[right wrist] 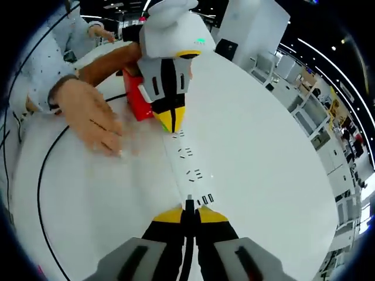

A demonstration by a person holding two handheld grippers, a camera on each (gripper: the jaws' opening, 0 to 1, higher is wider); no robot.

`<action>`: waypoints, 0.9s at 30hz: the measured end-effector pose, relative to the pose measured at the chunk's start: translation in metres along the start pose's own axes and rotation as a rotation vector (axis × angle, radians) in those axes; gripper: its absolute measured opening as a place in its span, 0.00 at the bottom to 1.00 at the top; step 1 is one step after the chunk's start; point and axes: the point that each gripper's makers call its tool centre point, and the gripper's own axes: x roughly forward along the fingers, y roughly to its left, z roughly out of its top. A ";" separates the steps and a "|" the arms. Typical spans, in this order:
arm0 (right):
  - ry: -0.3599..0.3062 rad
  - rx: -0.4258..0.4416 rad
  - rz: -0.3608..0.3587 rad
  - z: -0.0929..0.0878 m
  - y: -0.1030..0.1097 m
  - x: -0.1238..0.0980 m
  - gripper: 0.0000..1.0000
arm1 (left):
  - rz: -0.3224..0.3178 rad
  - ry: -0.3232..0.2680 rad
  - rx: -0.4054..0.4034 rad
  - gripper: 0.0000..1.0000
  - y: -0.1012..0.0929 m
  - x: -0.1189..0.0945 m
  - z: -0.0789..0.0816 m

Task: Locate the USB plug end of the data cable currently connected to the USB port on the desk. Grip the plug, withdraw it from the port, and place it onto the desktop.

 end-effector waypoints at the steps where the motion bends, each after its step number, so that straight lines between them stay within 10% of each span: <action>1: -0.005 0.003 -0.006 0.000 0.002 0.000 0.10 | 0.000 0.000 0.000 0.02 0.001 0.000 0.000; 27: -0.121 0.096 -0.142 -0.013 0.057 -0.016 0.10 | 0.002 -0.001 0.000 0.02 -0.007 0.003 -0.001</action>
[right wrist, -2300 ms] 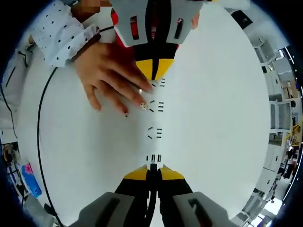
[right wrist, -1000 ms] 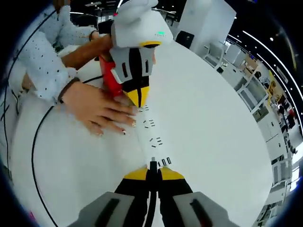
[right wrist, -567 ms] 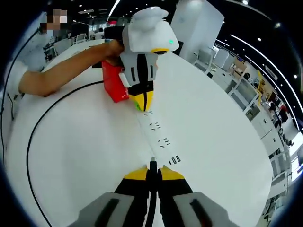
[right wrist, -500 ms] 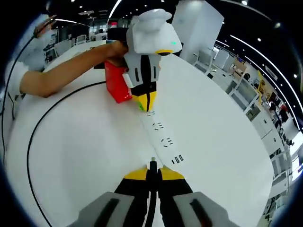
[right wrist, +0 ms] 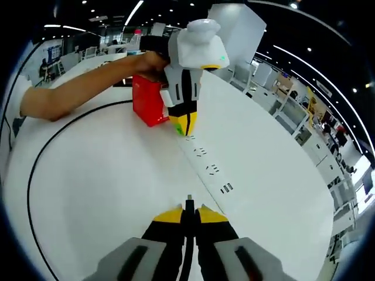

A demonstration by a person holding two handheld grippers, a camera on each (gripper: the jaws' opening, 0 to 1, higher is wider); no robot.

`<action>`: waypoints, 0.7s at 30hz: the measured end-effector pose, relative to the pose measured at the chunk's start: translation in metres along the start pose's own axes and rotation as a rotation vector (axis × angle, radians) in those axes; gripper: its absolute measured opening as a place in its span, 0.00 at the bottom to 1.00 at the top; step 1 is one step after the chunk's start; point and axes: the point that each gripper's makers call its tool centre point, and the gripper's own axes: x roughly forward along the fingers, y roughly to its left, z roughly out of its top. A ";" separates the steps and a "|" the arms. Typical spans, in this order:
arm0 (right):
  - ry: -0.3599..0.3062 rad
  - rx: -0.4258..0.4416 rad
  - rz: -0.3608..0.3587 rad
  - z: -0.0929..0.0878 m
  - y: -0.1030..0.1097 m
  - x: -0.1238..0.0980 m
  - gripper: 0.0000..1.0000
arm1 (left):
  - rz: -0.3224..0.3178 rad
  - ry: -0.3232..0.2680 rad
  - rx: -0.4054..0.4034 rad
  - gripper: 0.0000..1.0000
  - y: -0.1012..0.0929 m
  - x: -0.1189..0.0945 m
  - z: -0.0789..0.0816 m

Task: Locate the USB plug end of the data cable currently connected to the USB port on the desk. Grip the plug, withdraw it from the port, and place it onto the desktop.

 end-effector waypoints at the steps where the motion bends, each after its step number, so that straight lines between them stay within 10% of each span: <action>1: -0.015 0.013 0.000 0.000 0.004 -0.001 0.10 | 0.000 0.000 0.000 0.02 0.000 0.000 0.000; 21: -0.157 0.206 -0.043 0.002 0.043 -0.004 0.10 | -0.001 -0.002 0.000 0.02 0.000 0.000 -0.001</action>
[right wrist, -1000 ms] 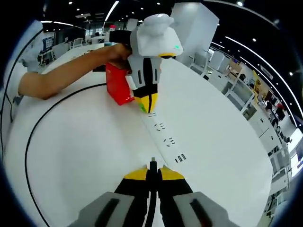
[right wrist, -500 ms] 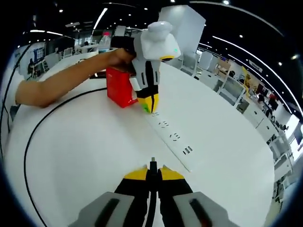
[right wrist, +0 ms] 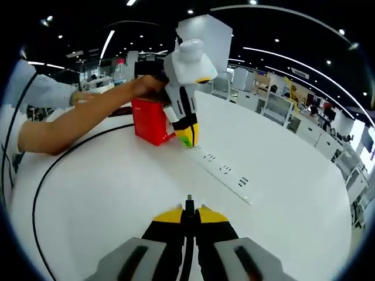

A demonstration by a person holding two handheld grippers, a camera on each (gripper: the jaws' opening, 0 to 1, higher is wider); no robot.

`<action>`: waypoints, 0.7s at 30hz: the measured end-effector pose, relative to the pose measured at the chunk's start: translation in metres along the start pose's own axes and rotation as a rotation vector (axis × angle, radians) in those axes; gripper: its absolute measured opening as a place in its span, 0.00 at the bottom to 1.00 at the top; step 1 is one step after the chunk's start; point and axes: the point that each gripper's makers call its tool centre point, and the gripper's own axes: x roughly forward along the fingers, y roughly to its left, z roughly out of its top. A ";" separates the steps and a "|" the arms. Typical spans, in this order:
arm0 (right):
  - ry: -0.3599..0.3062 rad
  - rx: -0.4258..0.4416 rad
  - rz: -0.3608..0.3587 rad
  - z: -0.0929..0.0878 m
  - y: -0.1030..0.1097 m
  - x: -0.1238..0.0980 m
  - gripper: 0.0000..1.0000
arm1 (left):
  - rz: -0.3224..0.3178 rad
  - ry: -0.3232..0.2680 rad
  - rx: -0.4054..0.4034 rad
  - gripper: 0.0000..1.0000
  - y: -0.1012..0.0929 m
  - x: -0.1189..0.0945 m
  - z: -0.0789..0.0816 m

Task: Locate the USB plug end of the data cable currently connected to the USB port on the desk. Grip the plug, withdraw it from the port, and place it onto the desktop.

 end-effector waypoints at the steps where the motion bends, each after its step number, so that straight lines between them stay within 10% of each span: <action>1: -0.010 0.010 -0.002 -0.001 0.000 0.002 0.10 | 0.000 0.000 0.000 0.02 0.000 0.000 0.000; 21: -0.078 0.101 -0.056 -0.011 -0.019 0.012 0.10 | 0.000 0.005 0.000 0.02 0.002 0.001 0.000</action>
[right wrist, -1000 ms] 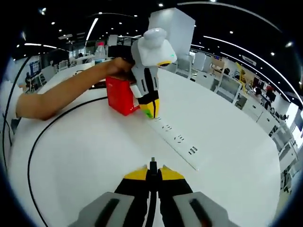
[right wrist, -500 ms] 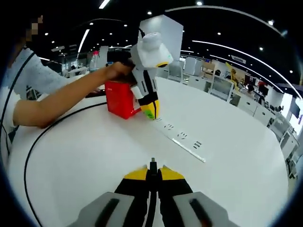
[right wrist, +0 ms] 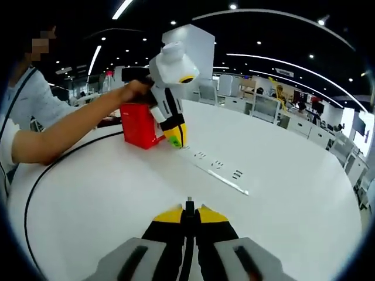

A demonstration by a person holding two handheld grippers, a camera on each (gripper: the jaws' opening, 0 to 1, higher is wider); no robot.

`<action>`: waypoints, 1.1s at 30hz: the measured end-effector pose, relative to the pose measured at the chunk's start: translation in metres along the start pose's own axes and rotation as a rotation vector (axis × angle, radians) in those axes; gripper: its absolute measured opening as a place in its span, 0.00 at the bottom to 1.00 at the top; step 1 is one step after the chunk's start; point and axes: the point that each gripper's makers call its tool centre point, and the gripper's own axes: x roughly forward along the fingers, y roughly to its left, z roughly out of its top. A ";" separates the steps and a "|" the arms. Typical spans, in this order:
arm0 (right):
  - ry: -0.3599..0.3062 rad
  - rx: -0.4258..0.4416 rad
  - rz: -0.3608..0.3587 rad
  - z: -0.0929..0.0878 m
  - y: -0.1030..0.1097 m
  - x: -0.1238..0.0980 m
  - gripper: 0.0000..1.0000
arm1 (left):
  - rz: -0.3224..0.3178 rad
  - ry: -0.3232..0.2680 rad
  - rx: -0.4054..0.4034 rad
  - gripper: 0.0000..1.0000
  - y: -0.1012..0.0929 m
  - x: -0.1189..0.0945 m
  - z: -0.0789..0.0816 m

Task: Locate the USB plug end of the data cable currently connected to the USB port on the desk. Grip the plug, withdraw it from the port, and place it onto the desktop.

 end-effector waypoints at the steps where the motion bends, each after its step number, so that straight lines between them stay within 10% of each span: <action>1: -0.001 0.003 0.000 0.000 0.000 0.000 0.10 | 0.000 0.000 0.000 0.02 0.000 0.000 0.000; 33: 0.010 0.020 0.005 -0.012 0.003 0.000 0.10 | 0.001 0.000 0.001 0.02 -0.001 0.001 0.000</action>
